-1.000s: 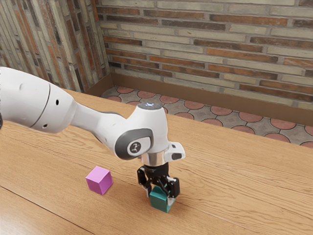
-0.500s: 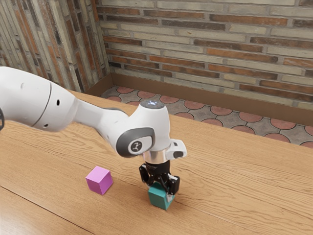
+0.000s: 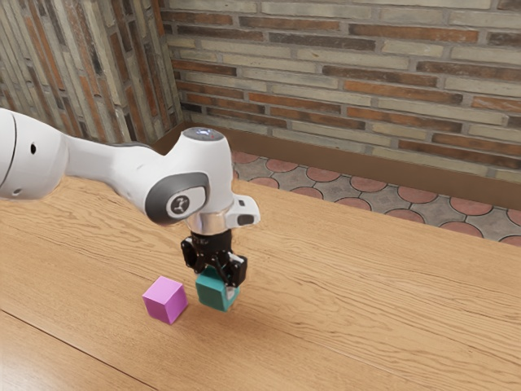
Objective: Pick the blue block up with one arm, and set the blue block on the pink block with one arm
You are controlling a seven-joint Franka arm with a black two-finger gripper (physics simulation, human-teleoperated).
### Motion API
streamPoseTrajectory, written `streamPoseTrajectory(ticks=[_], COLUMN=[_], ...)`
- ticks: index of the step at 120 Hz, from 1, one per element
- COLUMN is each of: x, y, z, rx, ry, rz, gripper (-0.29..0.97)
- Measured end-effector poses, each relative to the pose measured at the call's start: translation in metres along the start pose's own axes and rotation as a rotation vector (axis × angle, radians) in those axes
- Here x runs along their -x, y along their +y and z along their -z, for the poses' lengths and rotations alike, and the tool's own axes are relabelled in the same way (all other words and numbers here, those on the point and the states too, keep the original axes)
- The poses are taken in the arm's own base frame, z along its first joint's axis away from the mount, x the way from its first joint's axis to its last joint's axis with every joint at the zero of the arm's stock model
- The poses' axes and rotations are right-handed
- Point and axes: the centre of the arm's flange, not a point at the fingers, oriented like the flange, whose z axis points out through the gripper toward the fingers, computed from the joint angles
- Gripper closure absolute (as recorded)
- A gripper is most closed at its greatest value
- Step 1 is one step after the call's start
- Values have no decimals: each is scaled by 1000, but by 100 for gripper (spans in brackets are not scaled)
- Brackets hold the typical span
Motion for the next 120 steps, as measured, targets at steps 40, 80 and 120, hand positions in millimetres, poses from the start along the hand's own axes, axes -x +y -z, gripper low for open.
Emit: streamPoseTrajectory(ticks=[40,80,120], x=[14,24,29], y=[-48,-117,-103], z=[20,10,6], rx=[-23,17,52], ry=[-61,-145,-167], rz=[-43,-56,-163], gripper=[31,30,30])
